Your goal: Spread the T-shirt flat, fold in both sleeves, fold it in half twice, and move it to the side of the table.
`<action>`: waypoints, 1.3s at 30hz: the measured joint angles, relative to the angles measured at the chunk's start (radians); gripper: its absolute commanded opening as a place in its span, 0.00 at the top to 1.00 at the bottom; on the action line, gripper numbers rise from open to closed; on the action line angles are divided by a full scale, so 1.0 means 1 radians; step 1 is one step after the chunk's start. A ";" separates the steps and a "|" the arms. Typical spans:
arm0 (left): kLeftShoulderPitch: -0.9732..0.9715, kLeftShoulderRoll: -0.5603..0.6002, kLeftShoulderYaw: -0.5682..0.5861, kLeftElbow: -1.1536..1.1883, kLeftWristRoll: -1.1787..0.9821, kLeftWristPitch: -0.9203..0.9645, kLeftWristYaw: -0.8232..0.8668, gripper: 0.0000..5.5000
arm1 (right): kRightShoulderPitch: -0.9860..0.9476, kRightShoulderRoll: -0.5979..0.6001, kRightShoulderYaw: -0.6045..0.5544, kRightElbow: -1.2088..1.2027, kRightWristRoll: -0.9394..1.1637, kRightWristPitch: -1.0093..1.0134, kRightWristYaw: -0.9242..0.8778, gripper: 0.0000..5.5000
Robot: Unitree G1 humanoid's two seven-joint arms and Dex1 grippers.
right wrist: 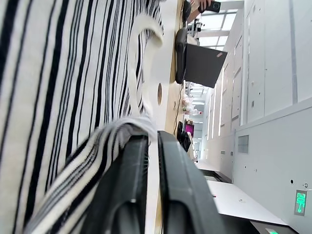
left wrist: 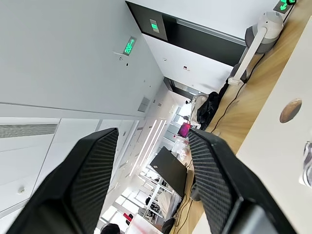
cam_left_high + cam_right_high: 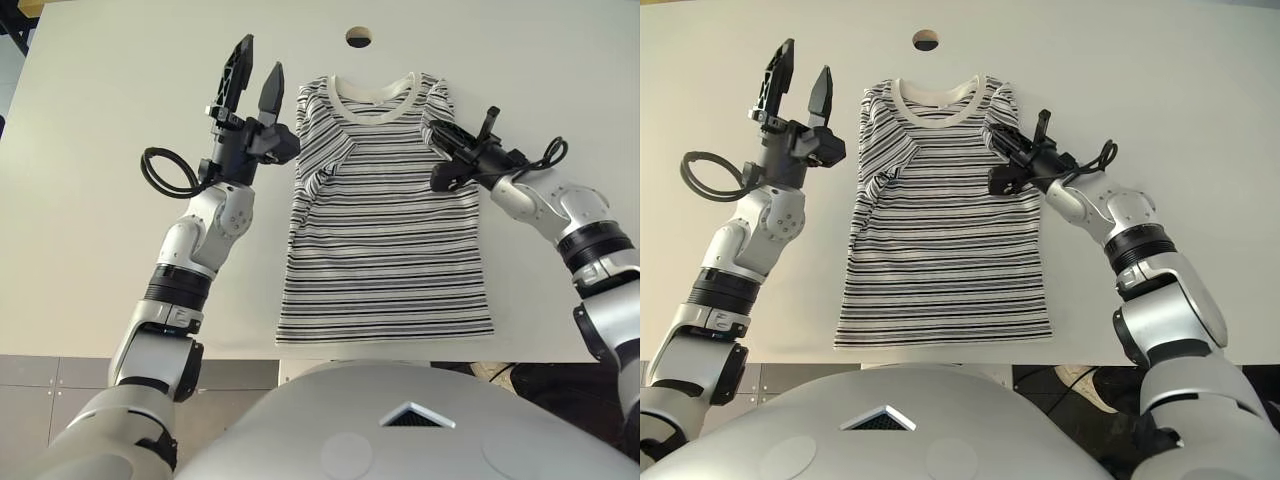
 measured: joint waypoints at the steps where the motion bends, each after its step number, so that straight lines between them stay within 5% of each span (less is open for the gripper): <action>1: 0.000 0.000 0.000 0.003 0.000 0.000 0.000 0.51 | -0.002 0.002 0.000 0.003 -0.001 0.001 0.000 0.80; 8: -0.020 0.010 0.001 0.025 0.000 -0.011 0.000 0.51 | 0.016 0.000 -0.012 -0.128 0.016 -0.029 0.028 0.60; 11: -0.015 0.070 0.006 0.018 -0.002 -0.030 -0.037 0.51 | 0.103 -0.052 -0.108 -0.273 0.148 -0.055 0.083 0.52; 18: 0.287 0.364 0.050 -0.200 -0.242 -0.231 -0.385 0.51 | 0.478 -0.353 -0.428 -0.516 0.598 -0.137 0.309 0.52; 27: 0.599 0.639 0.043 -0.356 -0.425 -0.302 -0.818 0.51 | 0.998 -0.600 -0.478 -0.814 0.436 -0.143 0.543 0.52; 39: 0.698 0.699 -0.002 -0.580 -0.541 -0.312 -1.111 0.51 | 1.096 -0.646 -0.498 -1.082 0.470 -0.092 0.792 0.52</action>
